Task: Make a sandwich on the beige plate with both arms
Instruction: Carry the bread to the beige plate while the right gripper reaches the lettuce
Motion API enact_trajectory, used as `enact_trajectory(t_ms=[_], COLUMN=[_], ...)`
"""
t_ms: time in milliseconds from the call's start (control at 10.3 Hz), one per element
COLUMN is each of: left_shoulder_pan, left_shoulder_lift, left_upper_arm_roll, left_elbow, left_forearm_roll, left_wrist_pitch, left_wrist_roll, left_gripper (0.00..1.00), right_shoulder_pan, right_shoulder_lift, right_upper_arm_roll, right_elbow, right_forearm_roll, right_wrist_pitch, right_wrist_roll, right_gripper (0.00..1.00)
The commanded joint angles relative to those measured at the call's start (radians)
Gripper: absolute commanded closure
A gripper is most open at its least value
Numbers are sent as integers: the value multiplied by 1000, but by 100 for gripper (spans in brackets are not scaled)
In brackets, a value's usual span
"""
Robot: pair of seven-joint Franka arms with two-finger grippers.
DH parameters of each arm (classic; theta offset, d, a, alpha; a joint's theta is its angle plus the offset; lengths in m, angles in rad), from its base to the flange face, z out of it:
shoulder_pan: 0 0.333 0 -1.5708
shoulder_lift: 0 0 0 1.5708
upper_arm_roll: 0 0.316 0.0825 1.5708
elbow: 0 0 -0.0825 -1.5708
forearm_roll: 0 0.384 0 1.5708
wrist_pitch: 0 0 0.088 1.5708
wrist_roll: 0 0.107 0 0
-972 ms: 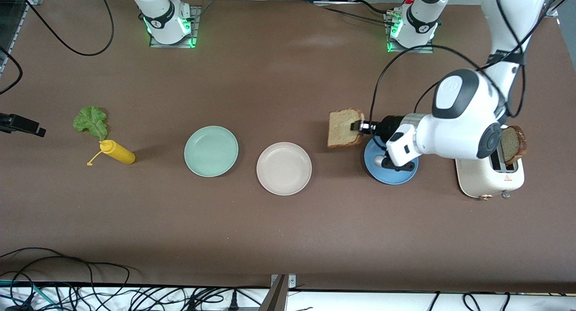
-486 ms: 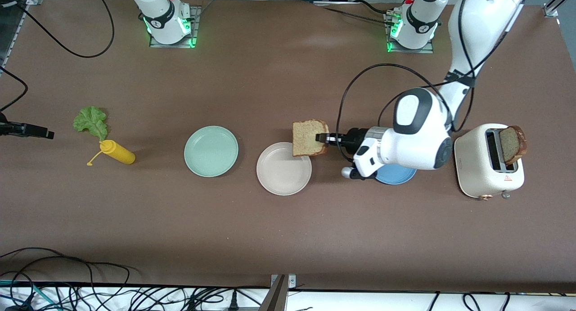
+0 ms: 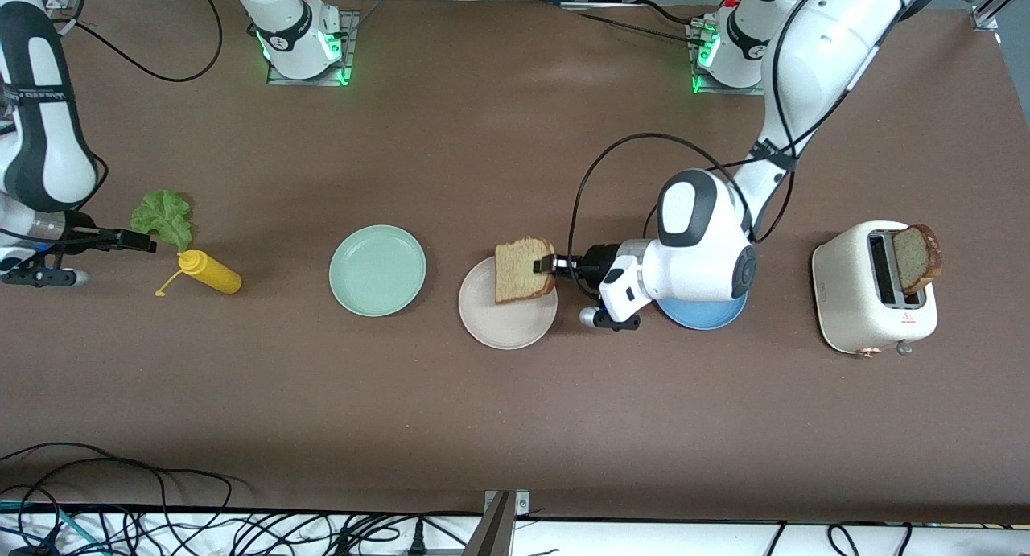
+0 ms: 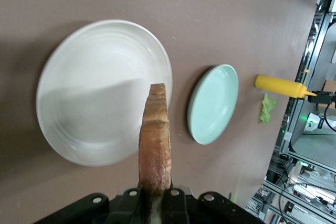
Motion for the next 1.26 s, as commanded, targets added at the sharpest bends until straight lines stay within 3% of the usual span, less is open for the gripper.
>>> enact_trajectory(t_ms=[0, 194, 292, 680, 972, 1069, 1166], left_shoulder_pan=[-36, -71, -62, -33, 21, 24, 39], left_shoulder_lift=[74, 88, 86, 62, 34, 34, 21], left_upper_arm_roll=[1, 3, 3, 7, 9, 10, 10], left_elbow=[33, 33, 31, 21, -4, -6, -15], left_forearm_roll=[-65, -132, -134, -117, 5, 60, 94], left_wrist_pitch=[92, 130, 131, 124, 117, 111, 111], left_wrist_roll=[60, 66, 68, 75, 69, 66, 60], left_gripper=[100, 97, 1, 0, 0, 0, 0], right_shoulder_pan=[-7, -8, -22, -51, -67, -67, -67], right_shoulder_lift=[-35, -12, 9, 78, 97, 97, 97], right_upper_arm_roll=[5, 3, 0, -5, -5, -6, -5], right_elbow=[-129, -137, -134, -129, -128, -126, -124], right_forearm_roll=[-7, -13, -10, -13, -10, -10, -10], right_wrist_pitch=[101, 102, 113, 248, 254, 254, 251], right_wrist_roll=[-17, -88, -155, -275, -279, -280, -280], right_gripper=[0, 0, 0, 0, 0, 19, 51])
